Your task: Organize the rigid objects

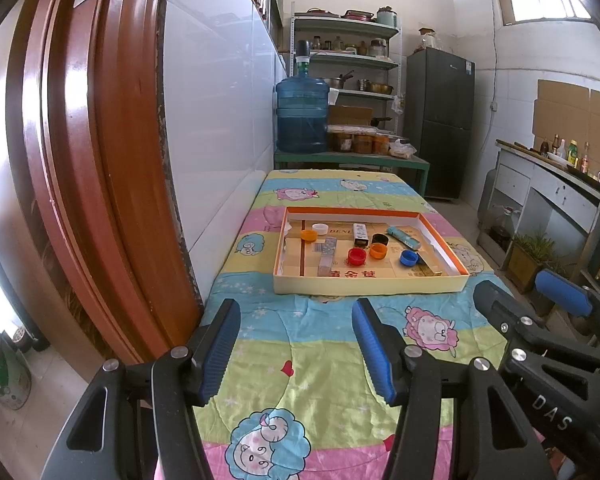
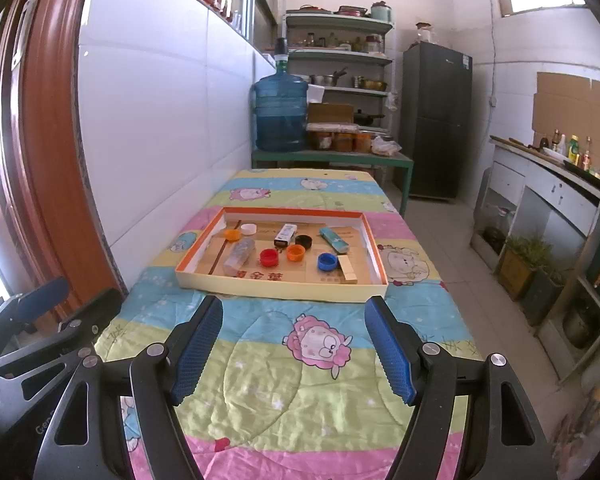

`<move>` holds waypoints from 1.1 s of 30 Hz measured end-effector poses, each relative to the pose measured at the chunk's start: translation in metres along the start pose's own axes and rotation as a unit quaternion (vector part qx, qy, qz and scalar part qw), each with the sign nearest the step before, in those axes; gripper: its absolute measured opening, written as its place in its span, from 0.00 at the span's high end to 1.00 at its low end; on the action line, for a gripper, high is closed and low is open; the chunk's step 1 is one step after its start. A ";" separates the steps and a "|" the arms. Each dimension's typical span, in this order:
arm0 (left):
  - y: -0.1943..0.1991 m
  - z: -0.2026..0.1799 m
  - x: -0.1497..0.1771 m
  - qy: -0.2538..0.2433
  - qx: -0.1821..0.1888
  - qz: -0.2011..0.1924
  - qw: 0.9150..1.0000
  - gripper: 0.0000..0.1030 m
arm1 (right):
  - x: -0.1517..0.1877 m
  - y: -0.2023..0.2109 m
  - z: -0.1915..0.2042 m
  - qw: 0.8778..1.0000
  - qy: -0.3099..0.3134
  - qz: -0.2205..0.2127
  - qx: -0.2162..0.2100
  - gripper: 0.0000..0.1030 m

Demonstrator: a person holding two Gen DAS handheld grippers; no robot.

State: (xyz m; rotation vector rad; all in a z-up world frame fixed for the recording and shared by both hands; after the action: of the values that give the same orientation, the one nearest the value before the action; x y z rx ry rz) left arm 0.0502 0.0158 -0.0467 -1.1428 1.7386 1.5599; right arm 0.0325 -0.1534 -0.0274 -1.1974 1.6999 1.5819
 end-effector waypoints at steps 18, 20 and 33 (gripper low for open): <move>-0.005 -0.002 0.003 -0.003 0.001 0.004 1.000 0.43 | 0.001 -0.004 0.002 1.000 -0.001 0.002 -0.002 0.27; -0.006 -0.002 0.005 -0.004 0.001 0.005 1.000 0.43 | 0.004 -0.007 0.003 1.000 0.000 0.004 -0.002 0.27; -0.013 -0.002 0.010 -0.008 0.000 0.010 1.000 0.43 | 0.006 -0.011 0.003 1.000 -0.002 0.006 -0.005 0.27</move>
State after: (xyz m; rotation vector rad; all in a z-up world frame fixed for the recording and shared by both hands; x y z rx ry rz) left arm 0.0563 0.0119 -0.0610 -1.1143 1.7452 1.5758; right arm 0.0390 -0.1510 -0.0383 -1.1902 1.7035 1.5999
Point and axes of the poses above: each gripper's, at about its wrist camera, not at the fingertips, and y roughly against the way its jaws point, z to its left, x to its underside, the point moved 5 cm from there along -y, roughly the way its jaws point, and after that the axes turned 12 degrees about y, right-handed, at the moved point
